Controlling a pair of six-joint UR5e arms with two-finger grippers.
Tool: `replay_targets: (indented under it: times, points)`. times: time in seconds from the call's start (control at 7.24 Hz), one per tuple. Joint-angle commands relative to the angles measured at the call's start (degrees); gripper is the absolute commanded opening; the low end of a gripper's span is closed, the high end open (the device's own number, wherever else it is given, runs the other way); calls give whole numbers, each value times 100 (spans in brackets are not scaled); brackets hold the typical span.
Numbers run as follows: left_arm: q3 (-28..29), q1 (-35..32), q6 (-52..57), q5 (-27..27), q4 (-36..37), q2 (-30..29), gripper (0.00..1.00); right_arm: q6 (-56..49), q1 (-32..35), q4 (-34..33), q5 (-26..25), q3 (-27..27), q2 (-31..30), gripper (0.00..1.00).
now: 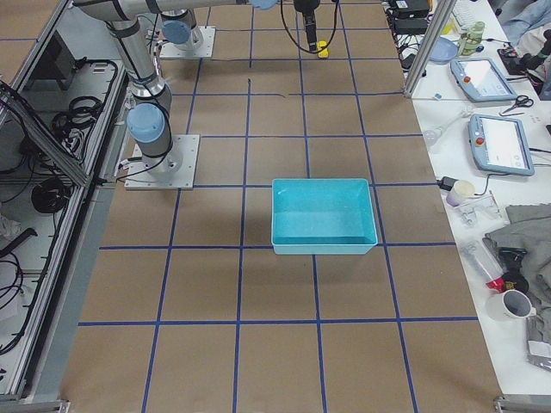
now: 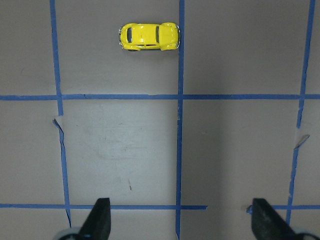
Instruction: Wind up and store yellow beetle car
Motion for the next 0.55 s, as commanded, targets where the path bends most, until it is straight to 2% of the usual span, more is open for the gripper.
replay_targets:
  times: [0.0, 0.14, 0.41]
  points:
    - [23, 105, -128, -44, 189, -53, 100, -46, 2, -11, 16, 17, 24, 100]
    - [6, 114, -338, -18, 608, -88, 100, -11, 2, -11, -10, 0, -2, 100]
    - [-3, 122, -2342, 0, 735, -167, 100, -46, 2, -28, -36, 0, -2, 100]
